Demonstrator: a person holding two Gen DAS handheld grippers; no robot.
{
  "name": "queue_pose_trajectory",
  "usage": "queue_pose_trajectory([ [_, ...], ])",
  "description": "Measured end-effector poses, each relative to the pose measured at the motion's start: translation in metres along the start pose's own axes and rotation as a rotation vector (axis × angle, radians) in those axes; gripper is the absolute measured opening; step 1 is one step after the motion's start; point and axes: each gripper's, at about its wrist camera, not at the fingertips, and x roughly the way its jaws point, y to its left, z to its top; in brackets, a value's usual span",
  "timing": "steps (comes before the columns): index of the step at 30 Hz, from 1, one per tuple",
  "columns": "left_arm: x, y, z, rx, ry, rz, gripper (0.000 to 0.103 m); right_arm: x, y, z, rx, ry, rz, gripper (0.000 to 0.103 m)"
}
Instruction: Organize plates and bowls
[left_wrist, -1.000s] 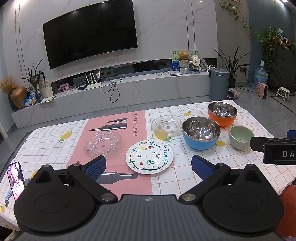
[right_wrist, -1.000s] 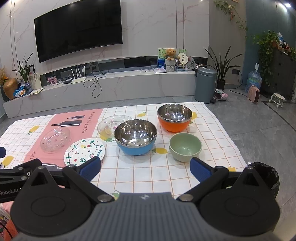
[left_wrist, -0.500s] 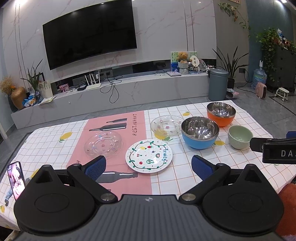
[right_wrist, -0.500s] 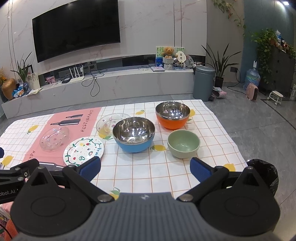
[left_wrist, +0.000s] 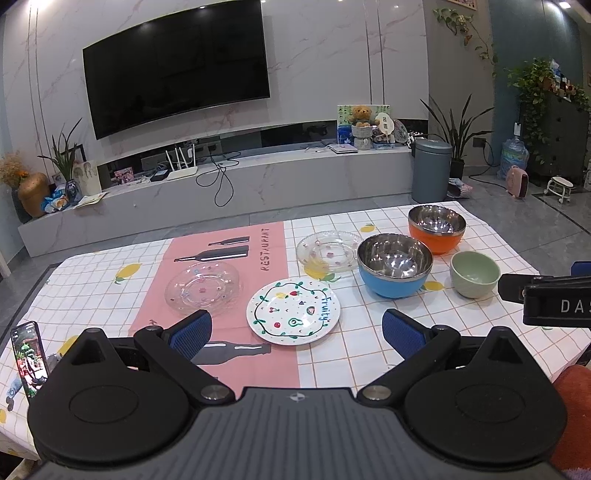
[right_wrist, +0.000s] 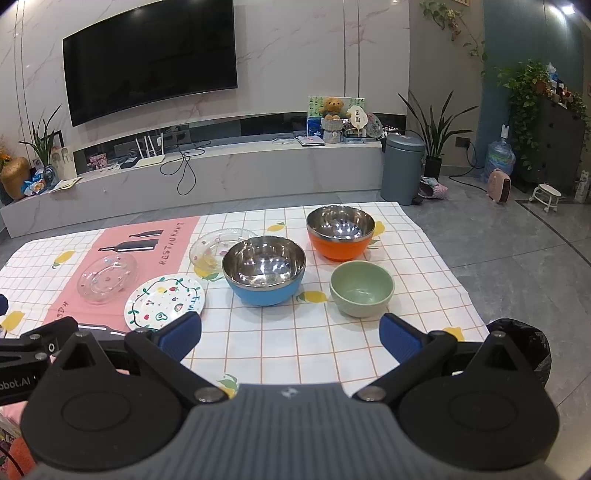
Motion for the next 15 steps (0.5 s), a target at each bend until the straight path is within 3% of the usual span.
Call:
queue_pose_trajectory([
  [15,0.0045,0.0017,-0.0006,-0.004,0.01,-0.02,0.103,-0.001,-0.0024,-0.0001,0.01,0.007,-0.005,0.1],
])
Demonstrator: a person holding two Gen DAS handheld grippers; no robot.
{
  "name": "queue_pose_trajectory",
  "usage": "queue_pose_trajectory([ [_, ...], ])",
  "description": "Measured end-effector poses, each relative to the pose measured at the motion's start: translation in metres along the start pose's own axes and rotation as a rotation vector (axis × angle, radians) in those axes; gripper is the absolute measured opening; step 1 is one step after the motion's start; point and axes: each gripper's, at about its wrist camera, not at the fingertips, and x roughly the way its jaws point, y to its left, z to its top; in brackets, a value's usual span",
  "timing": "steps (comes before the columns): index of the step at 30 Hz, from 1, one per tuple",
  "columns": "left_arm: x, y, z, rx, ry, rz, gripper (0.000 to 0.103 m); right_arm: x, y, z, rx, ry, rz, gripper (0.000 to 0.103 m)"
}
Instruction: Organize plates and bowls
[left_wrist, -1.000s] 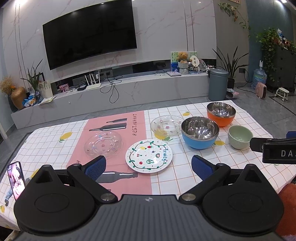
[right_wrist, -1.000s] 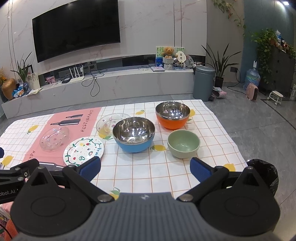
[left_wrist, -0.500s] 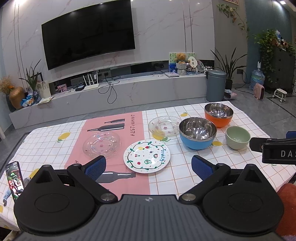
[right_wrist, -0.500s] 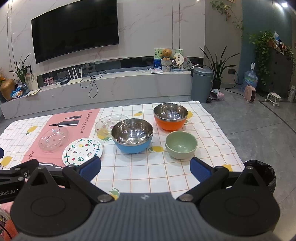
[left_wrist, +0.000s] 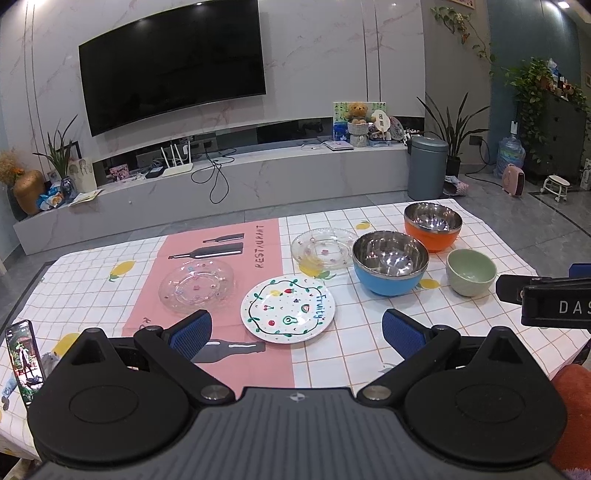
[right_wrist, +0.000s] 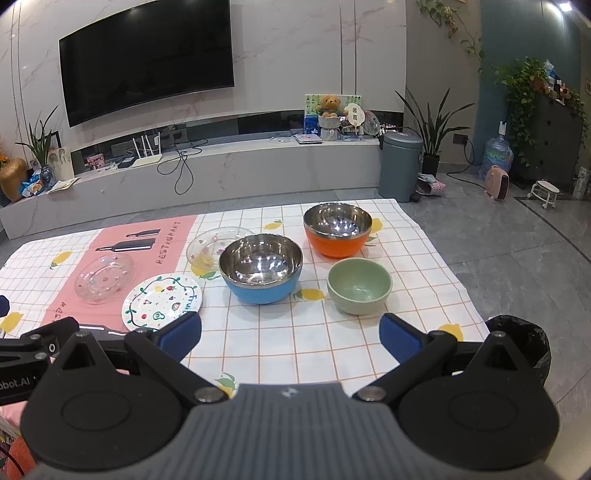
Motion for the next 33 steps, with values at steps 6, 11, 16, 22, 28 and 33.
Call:
queue_pose_trajectory([
  [6,0.002,0.001,0.0,-0.005,0.001,-0.005,0.103,0.001,0.001,0.001,0.002,0.007,-0.004,0.1],
  [11,0.003,0.001,0.0,-0.002,0.006,-0.006,0.103,0.002,0.001,0.001,0.002,0.009,-0.004,0.1],
  [16,0.004,0.002,-0.001,-0.003,0.008,-0.008,0.103,0.003,0.001,0.0,0.006,0.013,-0.008,0.1],
  [22,0.005,0.003,-0.002,-0.011,0.005,-0.022,0.103,0.004,0.001,-0.001,0.005,0.017,-0.008,0.1],
  [28,0.004,0.007,-0.007,-0.059,-0.045,-0.039,0.103,0.008,0.001,-0.005,0.005,0.02,-0.004,0.1],
  [33,0.01,0.009,-0.002,-0.087,-0.032,-0.122,0.103,0.011,-0.004,-0.012,0.02,-0.01,0.026,0.1],
])
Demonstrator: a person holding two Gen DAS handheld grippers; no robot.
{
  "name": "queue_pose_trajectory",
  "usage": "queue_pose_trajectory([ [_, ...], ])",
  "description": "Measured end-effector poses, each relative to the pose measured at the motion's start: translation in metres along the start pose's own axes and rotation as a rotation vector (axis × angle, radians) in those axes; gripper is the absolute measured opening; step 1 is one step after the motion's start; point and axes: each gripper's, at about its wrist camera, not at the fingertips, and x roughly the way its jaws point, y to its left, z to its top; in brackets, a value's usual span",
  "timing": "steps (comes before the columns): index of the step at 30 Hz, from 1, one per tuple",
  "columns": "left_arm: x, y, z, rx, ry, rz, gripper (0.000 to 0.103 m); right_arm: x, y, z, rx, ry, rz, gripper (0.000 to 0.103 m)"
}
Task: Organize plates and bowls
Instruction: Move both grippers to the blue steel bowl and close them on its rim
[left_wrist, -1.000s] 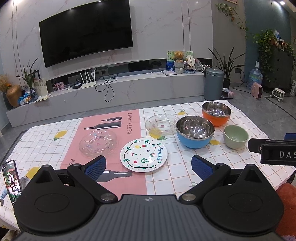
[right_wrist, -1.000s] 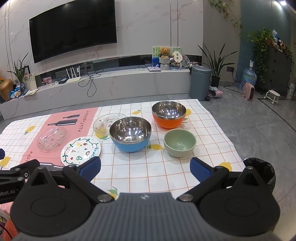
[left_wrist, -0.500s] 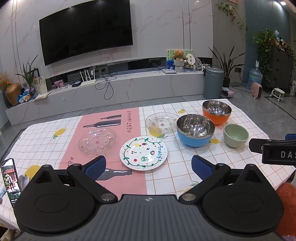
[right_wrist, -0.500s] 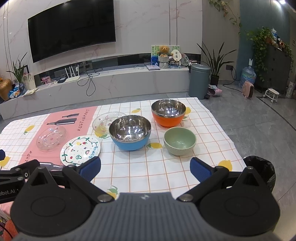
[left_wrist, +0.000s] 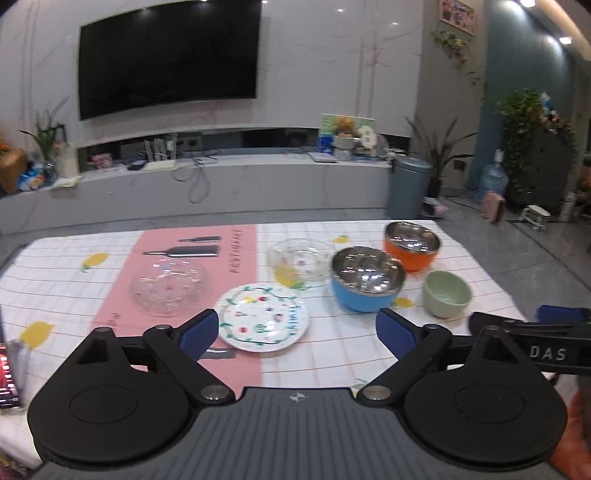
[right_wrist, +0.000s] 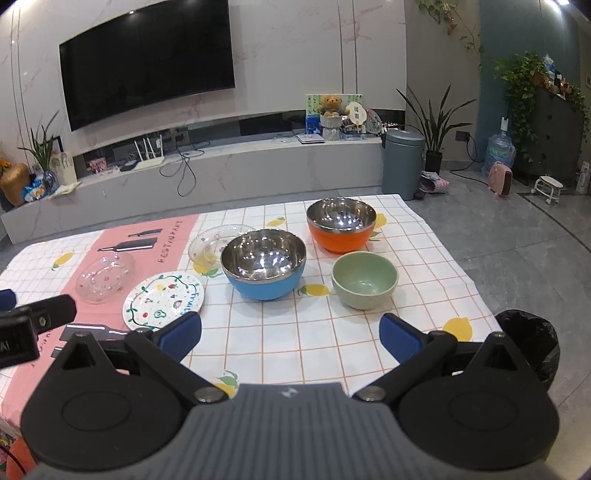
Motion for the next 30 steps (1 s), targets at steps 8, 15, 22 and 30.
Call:
queue_pose_trajectory([
  [8,0.028,0.004,0.01,-0.13,-0.051,-0.172,0.076,0.016,-0.007,0.002,0.038,-0.052,0.028,0.093],
  [15,0.076,0.014,0.021,-0.254,-0.034,-0.207,0.057,0.048,-0.021,0.019,0.109,-0.062,0.049,0.087],
  [22,0.124,0.015,0.04,-0.279,0.065,-0.186,0.06,0.103,-0.02,0.039,0.092,0.018,0.058,0.082],
  [30,0.179,0.022,0.05,-0.308,0.145,-0.165,0.061,0.169,-0.012,0.06,0.108,0.135,0.068,0.075],
])
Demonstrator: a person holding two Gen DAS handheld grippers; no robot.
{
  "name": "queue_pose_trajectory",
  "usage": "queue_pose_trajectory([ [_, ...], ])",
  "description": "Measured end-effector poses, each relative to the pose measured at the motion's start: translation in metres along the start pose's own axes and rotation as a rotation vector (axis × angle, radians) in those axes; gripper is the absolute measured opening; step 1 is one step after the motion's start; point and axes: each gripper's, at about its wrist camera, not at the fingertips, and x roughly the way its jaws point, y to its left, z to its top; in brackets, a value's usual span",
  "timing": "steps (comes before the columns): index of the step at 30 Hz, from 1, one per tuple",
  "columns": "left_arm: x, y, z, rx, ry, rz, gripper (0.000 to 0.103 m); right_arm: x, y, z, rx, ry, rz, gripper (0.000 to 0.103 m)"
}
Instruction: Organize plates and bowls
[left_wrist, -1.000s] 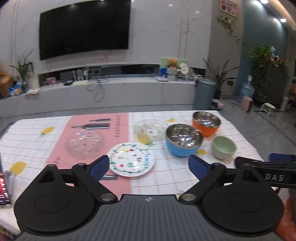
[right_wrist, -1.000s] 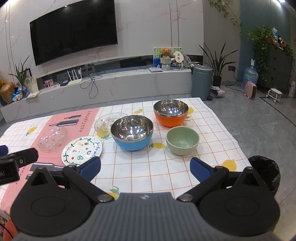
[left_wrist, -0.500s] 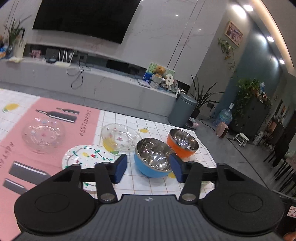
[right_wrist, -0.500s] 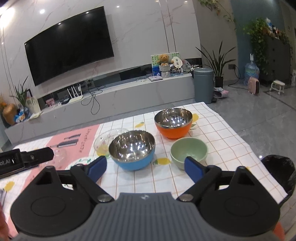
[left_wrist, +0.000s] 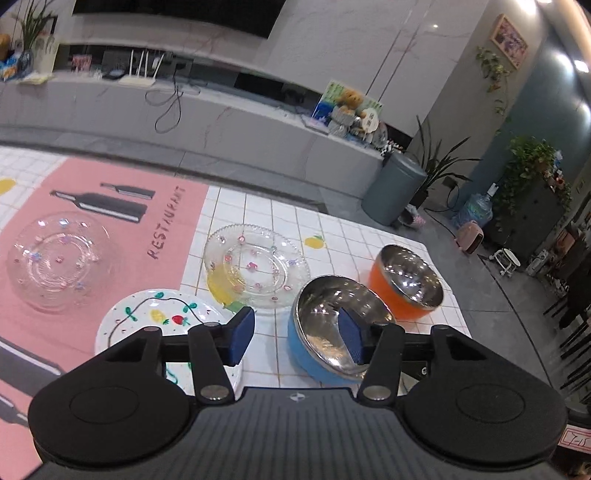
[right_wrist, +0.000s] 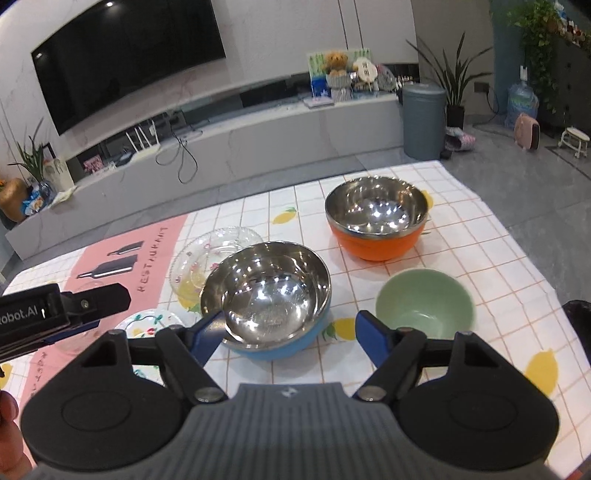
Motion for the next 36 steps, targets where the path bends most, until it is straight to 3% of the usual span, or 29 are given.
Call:
queue_pose_trajectory([
  [8,0.044,0.0,0.005,-0.048,0.077,-0.019,0.061,0.045,-0.012,0.013,0.121,0.087,-0.023,0.068],
  [9,0.049,0.0,0.004,-0.048,0.087,-0.027,0.061,0.049,-0.013,0.015,0.124,0.092,-0.031,0.065],
  [11,0.059,-0.002,0.003,-0.051,0.107,-0.025,0.061,0.057,-0.017,0.015,0.143,0.114,-0.042,0.052],
  [13,0.067,-0.002,0.003,-0.053,0.117,-0.021,0.059,0.066,-0.021,0.016,0.168,0.146,-0.031,0.048],
  [15,0.074,-0.002,0.003,-0.057,0.129,-0.019,0.054,0.072,-0.024,0.015,0.181,0.158,-0.029,0.044],
  [16,0.076,-0.002,0.004,-0.057,0.137,-0.017,0.049,0.074,-0.024,0.015,0.179,0.162,-0.033,0.037],
  [18,0.081,-0.003,0.004,-0.052,0.14,-0.017,0.038,0.078,-0.026,0.014,0.186,0.17,-0.028,0.028],
  [20,0.084,-0.004,0.003,-0.042,0.144,-0.02,0.018,0.081,-0.027,0.014,0.194,0.177,-0.025,0.02],
  [22,0.086,-0.006,0.004,-0.035,0.143,-0.002,0.01,0.082,-0.027,0.015,0.19,0.174,-0.031,0.016],
  [30,0.07,-0.014,0.006,0.009,0.129,0.013,0.006,0.078,-0.029,0.015,0.171,0.171,-0.028,0.013],
  [36,0.035,-0.009,0.003,-0.027,0.11,0.021,0.006,0.053,-0.018,0.013,0.142,0.166,-0.011,0.013],
])
